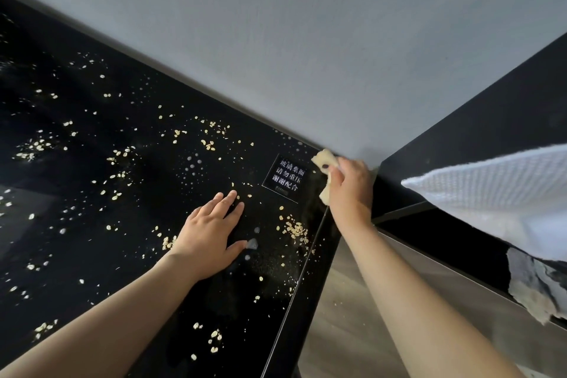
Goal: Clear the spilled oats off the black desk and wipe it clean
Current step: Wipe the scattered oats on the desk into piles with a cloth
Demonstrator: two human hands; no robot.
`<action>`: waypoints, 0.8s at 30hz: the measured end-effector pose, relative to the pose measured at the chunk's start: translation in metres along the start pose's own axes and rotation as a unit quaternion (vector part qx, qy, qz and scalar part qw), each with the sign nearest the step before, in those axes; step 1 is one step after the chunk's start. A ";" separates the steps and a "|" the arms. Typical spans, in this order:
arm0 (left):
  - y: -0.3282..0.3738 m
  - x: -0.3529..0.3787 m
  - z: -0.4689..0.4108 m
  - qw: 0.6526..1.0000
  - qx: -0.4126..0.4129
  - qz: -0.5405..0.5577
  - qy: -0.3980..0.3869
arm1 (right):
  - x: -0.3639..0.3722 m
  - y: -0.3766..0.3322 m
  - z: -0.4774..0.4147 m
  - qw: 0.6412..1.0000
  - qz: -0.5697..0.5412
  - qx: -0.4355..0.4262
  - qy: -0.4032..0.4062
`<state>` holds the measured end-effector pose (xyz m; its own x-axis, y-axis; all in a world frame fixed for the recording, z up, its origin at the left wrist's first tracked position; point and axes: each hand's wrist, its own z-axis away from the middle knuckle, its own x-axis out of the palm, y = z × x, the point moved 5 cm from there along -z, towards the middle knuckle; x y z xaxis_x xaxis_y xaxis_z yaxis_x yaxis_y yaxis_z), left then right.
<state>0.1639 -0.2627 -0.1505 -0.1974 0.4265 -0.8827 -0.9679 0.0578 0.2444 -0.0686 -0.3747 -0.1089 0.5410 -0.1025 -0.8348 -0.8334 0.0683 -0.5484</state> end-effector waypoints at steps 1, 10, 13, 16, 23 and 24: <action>0.000 0.000 0.000 1.000 0.001 0.000 0.001 | 0.002 0.002 -0.012 1.000 0.020 0.005 0.002; 0.001 0.000 -0.002 1.000 -0.002 0.007 -0.003 | 0.050 0.007 -0.010 0.997 0.022 0.011 -0.077; 0.001 -0.001 -0.002 1.000 -0.004 0.010 -0.007 | 0.045 0.007 0.028 0.997 0.009 0.024 -0.071; 0.002 -0.003 -0.001 1.000 -0.004 0.014 -0.011 | 0.044 0.001 0.076 0.992 -0.027 -0.009 -0.121; 0.003 -0.006 0.000 1.000 -0.003 0.011 -0.024 | 0.013 0.000 0.087 0.990 -0.109 0.022 -0.091; 0.004 -0.006 0.000 1.000 -0.003 0.010 -0.024 | 0.007 0.001 0.078 0.990 -0.112 0.032 -0.077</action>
<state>0.1612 -0.2649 -0.1445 -0.2082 0.4711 -0.8572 -0.9650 0.0443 0.2587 -0.0572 -0.2984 -0.1189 0.7270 0.0307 -0.6860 -0.6838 0.1236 -0.7191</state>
